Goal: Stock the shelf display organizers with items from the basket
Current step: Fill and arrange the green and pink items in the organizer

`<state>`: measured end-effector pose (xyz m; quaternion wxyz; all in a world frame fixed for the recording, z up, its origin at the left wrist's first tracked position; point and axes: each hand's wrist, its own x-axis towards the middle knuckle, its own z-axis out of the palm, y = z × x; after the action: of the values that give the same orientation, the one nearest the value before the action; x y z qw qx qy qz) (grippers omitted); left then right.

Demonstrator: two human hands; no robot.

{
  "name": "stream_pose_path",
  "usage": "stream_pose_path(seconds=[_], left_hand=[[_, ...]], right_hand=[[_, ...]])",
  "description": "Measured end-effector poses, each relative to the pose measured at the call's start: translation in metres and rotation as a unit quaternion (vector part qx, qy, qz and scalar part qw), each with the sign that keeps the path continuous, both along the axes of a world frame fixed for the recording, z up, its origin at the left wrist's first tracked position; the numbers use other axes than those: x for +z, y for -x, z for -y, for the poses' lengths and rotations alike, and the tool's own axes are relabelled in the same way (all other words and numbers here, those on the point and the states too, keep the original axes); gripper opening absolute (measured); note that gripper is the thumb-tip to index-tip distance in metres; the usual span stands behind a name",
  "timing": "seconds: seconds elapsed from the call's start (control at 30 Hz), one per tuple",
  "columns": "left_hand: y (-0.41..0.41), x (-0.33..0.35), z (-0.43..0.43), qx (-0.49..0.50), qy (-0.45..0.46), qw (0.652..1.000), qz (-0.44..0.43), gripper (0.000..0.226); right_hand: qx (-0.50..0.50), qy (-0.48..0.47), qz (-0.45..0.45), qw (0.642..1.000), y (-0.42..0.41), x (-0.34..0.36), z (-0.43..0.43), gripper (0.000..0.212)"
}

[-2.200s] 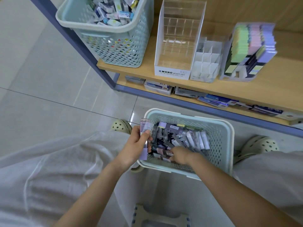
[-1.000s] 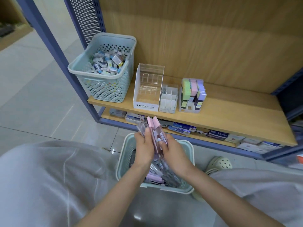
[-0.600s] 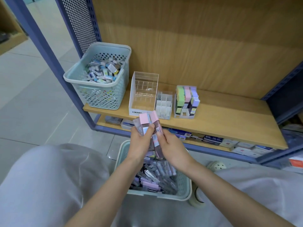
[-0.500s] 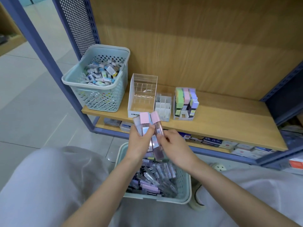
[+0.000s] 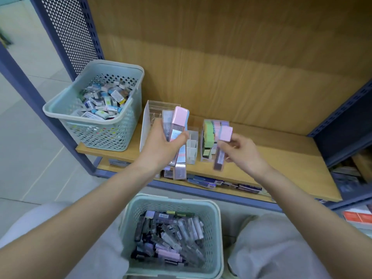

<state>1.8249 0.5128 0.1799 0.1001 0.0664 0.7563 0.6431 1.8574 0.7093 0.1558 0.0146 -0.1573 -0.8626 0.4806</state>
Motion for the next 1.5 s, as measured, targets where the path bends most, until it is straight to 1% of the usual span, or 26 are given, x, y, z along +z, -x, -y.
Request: stream_pose_path(seconds=[0.03,0.13,0.17,0.23,0.33,0.43,0.5,0.6,0.7,0.8,0.9,0.97,1.03,1.27,1.37,1.5], left_hand=[[0.006,-0.001,-0.002,0.0,0.002,1.0,-0.001,0.025],[0.02,-0.008,-0.011,-0.004,0.012,1.0,0.003,0.032],[0.024,-0.011,-0.013,-0.006,0.012,1.0,0.006,0.034],[0.029,-0.016,-0.019,-0.01,0.003,1.0,0.012,0.034],[0.036,-0.02,-0.029,-0.016,-0.001,1.0,0.026,0.031],[0.042,-0.022,-0.04,-0.015,-0.002,0.999,0.031,0.023],[0.046,-0.023,-0.045,-0.014,0.0,0.999,0.033,0.021],[0.051,-0.024,-0.05,-0.021,0.006,0.999,0.044,0.026],[0.057,-0.025,-0.05,-0.019,0.005,0.999,0.048,0.026],[0.061,-0.025,-0.05,-0.01,0.005,0.999,0.054,0.03],[0.062,-0.023,-0.049,-0.008,-0.004,0.998,0.067,0.032],[0.061,-0.022,-0.049,-0.01,-0.007,0.997,0.071,0.032],[0.06,-0.022,-0.049,-0.013,-0.009,0.997,0.073,0.032],[0.057,-0.025,-0.049,-0.01,-0.007,0.998,0.069,0.032],[0.056,-0.024,-0.047,-0.012,-0.007,0.997,0.076,0.031],[0.056,-0.023,-0.047,-0.015,-0.016,0.996,0.081,0.03]], right_hand=[[-0.016,-0.03,-0.015,0.999,0.009,-0.003,-0.01,0.015],[-0.039,-0.12,-0.028,0.992,0.034,-0.017,-0.033,0.019],[-0.033,-0.146,-0.027,0.988,0.042,-0.023,-0.04,0.018],[-0.01,-0.191,-0.011,0.982,0.053,-0.035,-0.048,0.008],[0.04,-0.24,-0.004,0.97,0.067,-0.051,-0.056,0.019],[0.078,-0.278,-0.028,0.957,0.079,-0.059,-0.062,0.013],[0.09,-0.296,-0.026,0.951,0.084,-0.063,-0.066,0.01],[0.11,-0.327,-0.012,0.939,0.091,-0.065,-0.069,0.012],[0.132,-0.346,-0.033,0.928,0.096,-0.065,-0.069,0.012],[0.151,-0.361,-0.03,0.92,0.097,-0.058,-0.072,0.014],[0.154,-0.342,-0.039,0.926,0.092,-0.052,-0.077,0.01],[0.168,-0.334,-0.015,0.927,0.087,-0.05,-0.077,0.008],[0.176,-0.334,-0.003,0.926,0.083,-0.052,-0.076,0.007],[0.177,-0.348,-0.004,0.921,0.086,-0.054,-0.073,0.006],[0.18,-0.382,0.001,0.906,0.089,-0.061,-0.071,0.009],[0.203,-0.447,-0.002,0.871,0.089,-0.069,-0.066,0.019]])
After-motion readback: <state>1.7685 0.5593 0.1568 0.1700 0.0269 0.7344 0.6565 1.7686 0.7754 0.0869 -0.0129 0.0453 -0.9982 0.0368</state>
